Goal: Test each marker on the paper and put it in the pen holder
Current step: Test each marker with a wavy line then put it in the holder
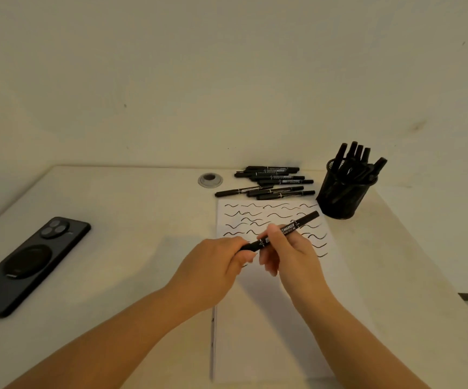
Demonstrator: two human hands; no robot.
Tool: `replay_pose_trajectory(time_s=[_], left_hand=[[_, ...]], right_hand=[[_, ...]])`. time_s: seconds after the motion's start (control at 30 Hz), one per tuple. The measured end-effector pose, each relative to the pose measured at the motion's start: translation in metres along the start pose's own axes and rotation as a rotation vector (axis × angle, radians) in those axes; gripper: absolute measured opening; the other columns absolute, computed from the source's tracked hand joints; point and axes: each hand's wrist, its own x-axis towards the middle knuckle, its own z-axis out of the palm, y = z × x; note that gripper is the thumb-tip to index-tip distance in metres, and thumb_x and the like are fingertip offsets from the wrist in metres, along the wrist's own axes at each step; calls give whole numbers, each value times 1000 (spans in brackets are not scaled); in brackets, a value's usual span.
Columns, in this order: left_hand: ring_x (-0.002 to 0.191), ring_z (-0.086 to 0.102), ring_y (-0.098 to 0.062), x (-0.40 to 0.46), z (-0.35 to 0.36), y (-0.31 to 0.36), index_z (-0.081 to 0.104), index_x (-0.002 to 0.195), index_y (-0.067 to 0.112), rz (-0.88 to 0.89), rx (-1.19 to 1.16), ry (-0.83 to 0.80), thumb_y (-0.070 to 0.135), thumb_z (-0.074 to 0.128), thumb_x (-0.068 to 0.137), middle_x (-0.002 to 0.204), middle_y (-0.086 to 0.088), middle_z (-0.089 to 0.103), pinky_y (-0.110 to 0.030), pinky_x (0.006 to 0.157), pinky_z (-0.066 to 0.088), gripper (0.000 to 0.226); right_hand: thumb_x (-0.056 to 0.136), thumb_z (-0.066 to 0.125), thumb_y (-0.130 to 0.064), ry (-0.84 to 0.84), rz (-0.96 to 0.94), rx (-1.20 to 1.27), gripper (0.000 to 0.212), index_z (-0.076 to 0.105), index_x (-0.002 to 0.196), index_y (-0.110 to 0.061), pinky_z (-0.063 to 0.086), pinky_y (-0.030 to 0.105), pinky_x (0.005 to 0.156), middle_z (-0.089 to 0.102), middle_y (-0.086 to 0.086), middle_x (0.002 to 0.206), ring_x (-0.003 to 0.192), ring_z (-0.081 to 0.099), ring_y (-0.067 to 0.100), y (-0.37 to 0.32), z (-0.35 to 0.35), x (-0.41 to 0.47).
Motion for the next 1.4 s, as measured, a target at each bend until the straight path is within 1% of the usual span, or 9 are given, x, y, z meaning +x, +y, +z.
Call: replay_pose_trajectory(time_s=[0.13, 0.2, 0.3, 0.43, 0.53, 0.9, 1.03, 1.13, 1.4], left_hand=[[48, 44, -3, -8, -6, 1, 54, 67, 32, -96, -261, -146, 30, 40, 95, 52, 15, 52, -15, 50, 35, 31], [45, 42, -3, -13, -13, -5, 55, 64, 29, -153, -354, -237, 30, 40, 95, 49, 15, 51, -13, 50, 35, 34], [46, 47, -3, -19, -21, -20, 56, 64, 30, -209, -340, -178, 25, 42, 96, 50, 13, 56, -15, 53, 39, 35], [74, 64, -13, -7, -13, -30, 56, 80, 31, -142, -95, 10, 30, 40, 96, 76, 11, 69, -33, 74, 48, 23], [85, 55, -18, 0, 1, -34, 57, 100, 26, -93, 67, 15, 36, 35, 96, 89, 1, 65, -37, 77, 44, 24], [90, 57, -20, -1, 4, -43, 58, 101, 26, -118, -41, 12, 41, 34, 93, 95, -7, 68, -45, 80, 46, 29], [88, 57, -20, -1, 4, -44, 58, 100, 27, -130, -45, 1, 50, 31, 89, 96, -7, 68, -44, 79, 46, 38], [86, 57, -19, -1, 4, -44, 58, 101, 25, -124, -25, 8, 54, 27, 85, 94, -6, 67, -42, 77, 46, 45], [75, 46, 3, -5, 10, -35, 61, 99, 22, -12, 14, 27, 36, 44, 94, 79, 14, 55, -10, 64, 33, 22]], right_hand=[[94, 46, -27, 39, 2, 22, 35, 59, 64, -14, 37, 17, 40, 51, -3, 40, 38, 44, 8, 5, 2, -4], [94, 43, -24, 198, 7, 71, 37, 55, 61, -15, 35, 21, 40, 46, -3, 38, 37, 40, 11, 3, -12, 6], [93, 46, -25, 356, -30, 130, 30, 53, 65, -16, 35, 20, 38, 46, -6, 38, 37, 38, 8, -2, -44, 20], [81, 63, -23, 207, -42, -164, 23, 52, 62, -18, 37, 17, 43, 51, -8, 39, 37, 44, 3, 17, -34, 21], [82, 62, -15, 90, -49, -155, 18, 53, 67, -13, 41, 15, 45, 54, -4, 42, 40, 48, 5, 32, -25, 17], [84, 59, -26, 24, -122, -374, 19, 54, 66, -22, 41, 13, 48, 65, -3, 56, 46, 53, 3, 41, -25, 17], [81, 58, -25, 122, -105, -404, 20, 51, 64, -19, 36, 16, 43, 59, 2, 52, 42, 44, 4, 45, -31, 18], [84, 60, -30, 208, -147, -314, 16, 54, 70, -26, 44, 19, 52, 65, -10, 62, 54, 57, 4, 42, -33, 19], [86, 60, -22, 106, -136, -51, 18, 61, 70, -31, 40, 13, 45, 58, -5, 52, 46, 49, 5, 33, -34, 14]])
